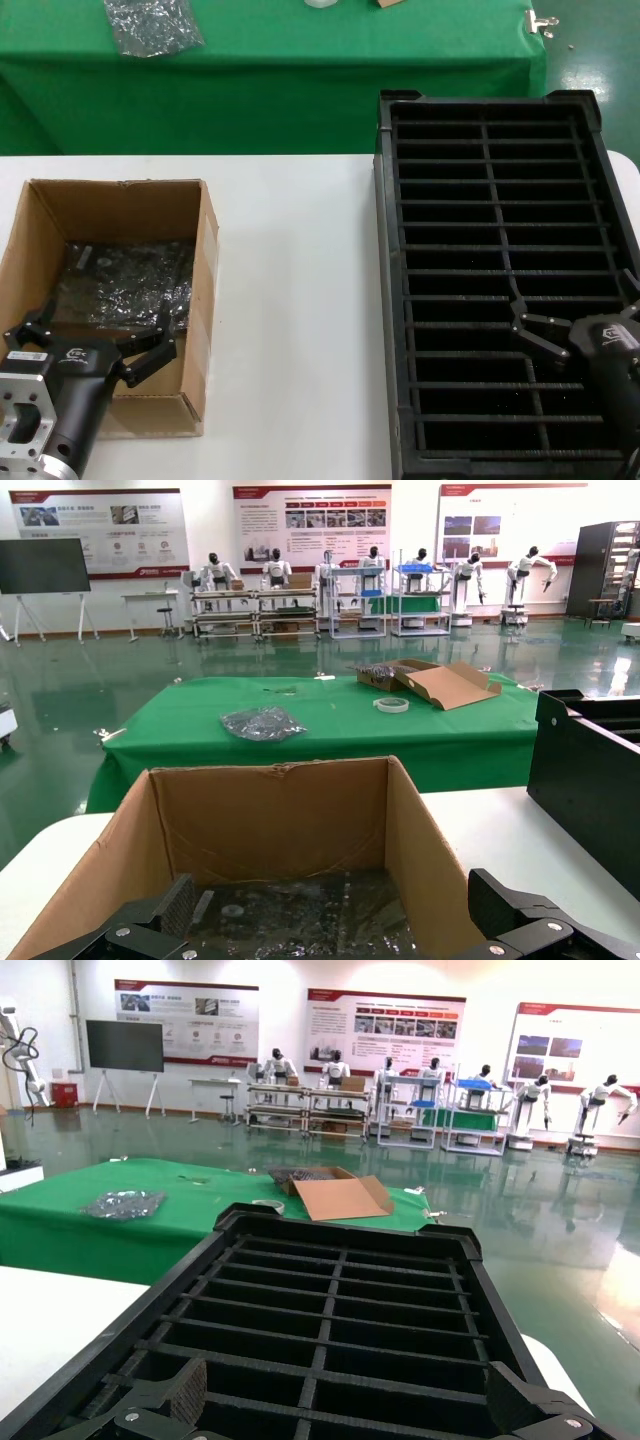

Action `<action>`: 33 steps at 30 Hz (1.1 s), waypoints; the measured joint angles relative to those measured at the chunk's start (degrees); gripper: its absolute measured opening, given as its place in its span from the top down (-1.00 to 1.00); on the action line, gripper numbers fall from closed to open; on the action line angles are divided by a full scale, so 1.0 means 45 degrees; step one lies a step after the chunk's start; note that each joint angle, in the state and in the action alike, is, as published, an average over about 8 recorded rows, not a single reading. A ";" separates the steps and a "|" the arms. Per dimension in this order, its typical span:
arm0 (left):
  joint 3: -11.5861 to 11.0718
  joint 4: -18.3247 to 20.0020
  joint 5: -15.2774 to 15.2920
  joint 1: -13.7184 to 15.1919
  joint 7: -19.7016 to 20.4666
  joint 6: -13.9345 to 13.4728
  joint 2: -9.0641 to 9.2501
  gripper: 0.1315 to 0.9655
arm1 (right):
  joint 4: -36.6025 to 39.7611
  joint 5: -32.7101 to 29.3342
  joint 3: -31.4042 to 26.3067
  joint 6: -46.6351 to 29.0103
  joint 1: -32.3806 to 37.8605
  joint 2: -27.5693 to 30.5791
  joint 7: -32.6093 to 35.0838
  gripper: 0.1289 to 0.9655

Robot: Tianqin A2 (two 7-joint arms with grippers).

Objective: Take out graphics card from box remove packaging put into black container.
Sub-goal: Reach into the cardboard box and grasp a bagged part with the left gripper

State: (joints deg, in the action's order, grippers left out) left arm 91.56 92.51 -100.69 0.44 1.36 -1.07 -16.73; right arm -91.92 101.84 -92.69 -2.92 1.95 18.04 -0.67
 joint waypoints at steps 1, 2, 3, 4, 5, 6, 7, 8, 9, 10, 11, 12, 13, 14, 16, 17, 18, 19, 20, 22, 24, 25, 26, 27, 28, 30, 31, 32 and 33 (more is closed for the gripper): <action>0.0000 0.0000 0.0000 0.0000 0.0000 0.0000 0.0000 -1.00 | 0.0000 0.0000 0.0000 0.0000 0.0000 0.0000 0.0000 -1.00; 0.0000 0.0000 0.0000 0.0000 0.0000 0.0000 0.0000 -1.00 | 0.0000 0.0000 0.0000 0.0000 0.0000 0.0000 0.0000 -1.00; 0.0000 0.0000 0.0000 0.0000 0.0000 0.0000 0.0000 -1.00 | 0.0000 0.0000 0.0000 0.0000 0.0000 0.0000 0.0000 -1.00; 0.0000 0.0000 0.0000 0.0000 0.0000 0.0000 0.0000 -1.00 | 0.0000 0.0000 0.0000 0.0000 0.0000 0.0000 0.0000 -1.00; 0.0000 0.0000 0.0000 0.0000 0.0000 0.0000 0.0000 -1.00 | 0.0000 0.0000 0.0000 0.0000 0.0000 0.0000 0.0000 -1.00; 0.0000 0.0000 0.0000 0.0000 0.0000 0.0000 0.0000 -1.00 | 0.0000 0.0000 0.0000 0.0000 0.0000 0.0000 0.0000 -1.00; 0.0001 0.0001 0.0001 0.0000 -0.0001 -0.0002 -0.0005 -1.00 | 0.0000 0.0000 0.0000 0.0000 0.0000 0.0000 0.0000 -1.00; 0.0007 0.0007 0.0010 0.0001 -0.0005 -0.0009 -0.0037 -1.00 | 0.0000 0.0000 0.0000 0.0000 0.0000 0.0000 0.0000 -1.00; 0.0022 0.0018 0.0027 0.0006 -0.0015 -0.0019 -0.0100 -1.00 | 0.0000 0.0000 0.0000 0.0000 0.0000 0.0000 0.0000 -1.00; 0.0049 0.0031 0.0051 0.0013 -0.0027 -0.0029 -0.0189 -1.00 | 0.0000 0.0000 0.0000 0.0000 0.0000 0.0000 0.0000 -1.00; 0.0091 0.0045 0.0079 0.0026 -0.0039 -0.0038 -0.0310 -1.00 | 0.0000 0.0000 0.0000 0.0000 0.0000 0.0000 0.0000 -1.00; 0.0153 0.0058 0.0120 0.0048 -0.0050 -0.0051 -0.0477 -1.00 | 0.0000 0.0000 0.0000 0.0000 0.0000 0.0000 0.0000 -1.00; 0.0230 0.0070 0.0183 0.0080 -0.0061 -0.0077 -0.0685 -1.00 | 0.0000 0.0000 0.0000 0.0000 0.0000 0.0000 0.0000 -1.00; 0.0322 0.0077 0.0279 0.0129 -0.0076 -0.0122 -0.0948 -1.00 | 0.0000 0.0000 0.0000 0.0000 0.0000 0.0000 0.0000 -1.00; 0.0509 0.0074 0.0654 0.0266 -0.0109 -0.0303 -0.1543 -1.00 | 0.0000 0.0000 0.0000 0.0000 0.0000 0.0000 0.0000 -1.00; 0.0589 0.0054 0.0919 0.0355 -0.0119 -0.0434 -0.1840 -1.00 | 0.0000 0.0000 0.0000 0.0000 0.0000 0.0000 0.0000 -1.00; 0.0650 0.0021 0.1264 0.0471 -0.0126 -0.0609 -0.2143 -1.00 | 0.0000 0.0000 0.0000 0.0000 0.0000 0.0000 0.0000 -1.00; 0.0691 -0.0022 0.1657 0.0601 -0.0131 -0.0814 -0.2434 -1.00 | 0.0000 0.0000 0.0000 0.0000 0.0000 0.0000 0.0000 -1.00; 0.0708 -0.0077 0.2096 0.0744 -0.0138 -0.1049 -0.2696 -1.00 | 0.0000 0.0000 0.0000 0.0000 0.0000 0.0000 0.0000 -1.00; 0.0687 -0.0239 0.3130 0.1101 -0.0158 -0.1610 -0.3142 -1.00 | 0.0000 0.0000 0.0000 0.0000 0.0000 0.0000 0.0000 -1.00; 0.0640 -0.0486 0.4219 0.1569 -0.0213 -0.2197 -0.3474 -1.00 | 0.0000 0.0000 0.0000 0.0000 0.0000 0.0000 0.0000 -1.00; 0.0625 -0.0647 0.4775 0.1839 -0.0258 -0.2493 -0.3611 -1.00 | 0.0000 0.0000 0.0000 0.0000 0.0000 0.0000 0.0000 -1.00; 0.0631 -0.0826 0.5304 0.2124 -0.0316 -0.2778 -0.3724 -1.00 | 0.0000 0.0000 0.0000 0.0000 0.0000 0.0000 0.0000 -1.00; 0.0669 -0.1044 0.5849 0.2452 -0.0396 -0.3082 -0.3833 -1.00 | 0.0000 0.0000 0.0000 0.0000 0.0000 0.0000 0.0000 -1.00; 0.0734 -0.1281 0.6374 0.2800 -0.0492 -0.3387 -0.3934 -1.00 | 0.0000 0.0000 0.0000 0.0000 0.0000 0.0000 0.0000 -1.00; 0.0984 -0.1830 0.7289 0.3552 -0.0759 -0.3983 -0.4106 -1.00 | 0.0000 0.0000 0.0000 0.0000 0.0000 0.0000 0.0000 -1.00; 0.1169 -0.2137 0.7683 0.3942 -0.0924 -0.4287 -0.4181 -1.00 | 0.0000 0.0000 0.0000 0.0000 0.0000 0.0000 0.0000 -1.00; 0.1382 -0.2447 0.7999 0.4332 -0.1100 -0.4582 -0.4247 -1.00 | 0.0000 0.0000 0.0000 0.0000 0.0000 0.0000 0.0000 -1.00; 0.1632 -0.2777 0.8260 0.4733 -0.1304 -0.4891 -0.4302 -1.00 | 0.0000 0.0000 0.0000 0.0000 0.0000 0.0000 0.0000 -1.00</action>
State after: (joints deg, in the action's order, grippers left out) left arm 98.90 80.02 -63.51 21.74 -4.51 -23.08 -36.09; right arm -91.92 101.84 -92.69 -2.92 1.95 18.04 -0.67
